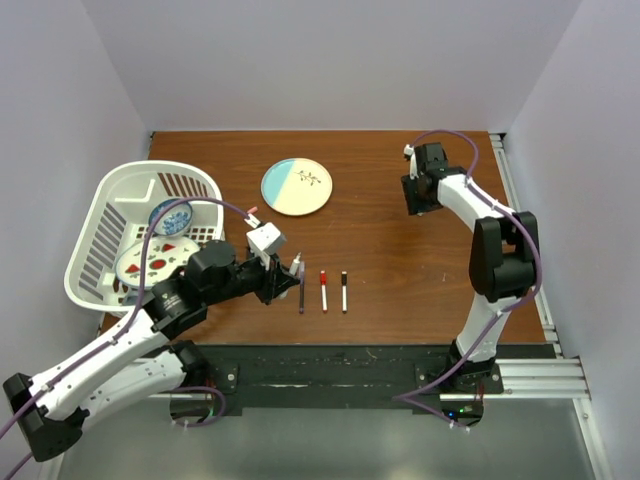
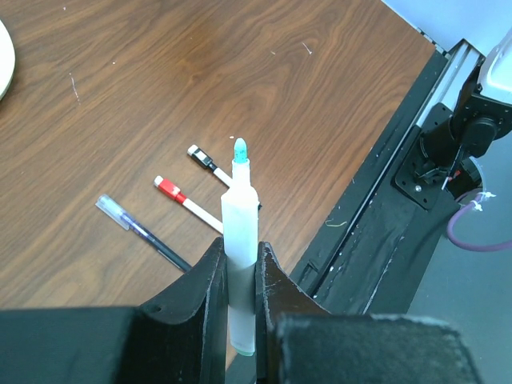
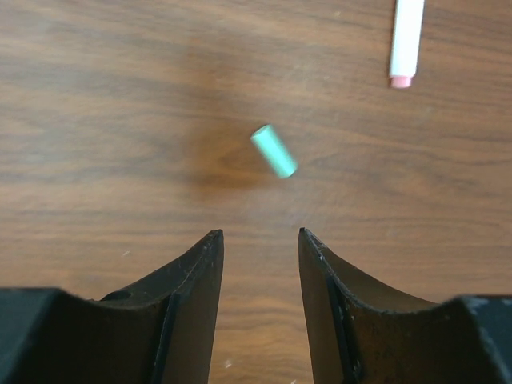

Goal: Insert the pens into the pen caps

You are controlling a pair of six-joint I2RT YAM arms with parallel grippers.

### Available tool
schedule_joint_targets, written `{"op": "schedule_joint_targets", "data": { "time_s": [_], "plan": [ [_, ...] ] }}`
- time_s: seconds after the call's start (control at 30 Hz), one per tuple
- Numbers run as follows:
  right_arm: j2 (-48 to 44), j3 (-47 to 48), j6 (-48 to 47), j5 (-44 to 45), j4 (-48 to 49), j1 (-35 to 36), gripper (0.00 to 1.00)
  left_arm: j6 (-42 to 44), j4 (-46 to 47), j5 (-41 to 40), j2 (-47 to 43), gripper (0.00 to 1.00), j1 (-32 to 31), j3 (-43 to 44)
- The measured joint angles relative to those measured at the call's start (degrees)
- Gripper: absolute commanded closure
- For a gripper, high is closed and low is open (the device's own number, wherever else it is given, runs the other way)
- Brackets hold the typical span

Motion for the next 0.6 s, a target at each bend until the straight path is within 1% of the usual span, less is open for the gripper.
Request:
{"op": "schedule_joint_targets", "data": {
  "time_s": [0.3, 0.53, 0.6],
  "plan": [
    [8.00, 8.98, -3.93, -3.45, -3.10, -3.61, 0.53, 0.07, -0.20, -0.07, 0.28, 1.00, 0.00, 0.00],
    [13.11, 12.39, -5.01, -5.70, -4.66, -3.89, 0.53, 0.04, -0.17, -0.70, -1.20, 1.00, 0.00, -0.46],
    [14.40, 13.33, -5.14, -6.27, -5.29, -3.89, 0.56, 0.04, -0.17, -0.76, -1.20, 1.00, 0.00, -0.48]
  ]
}}
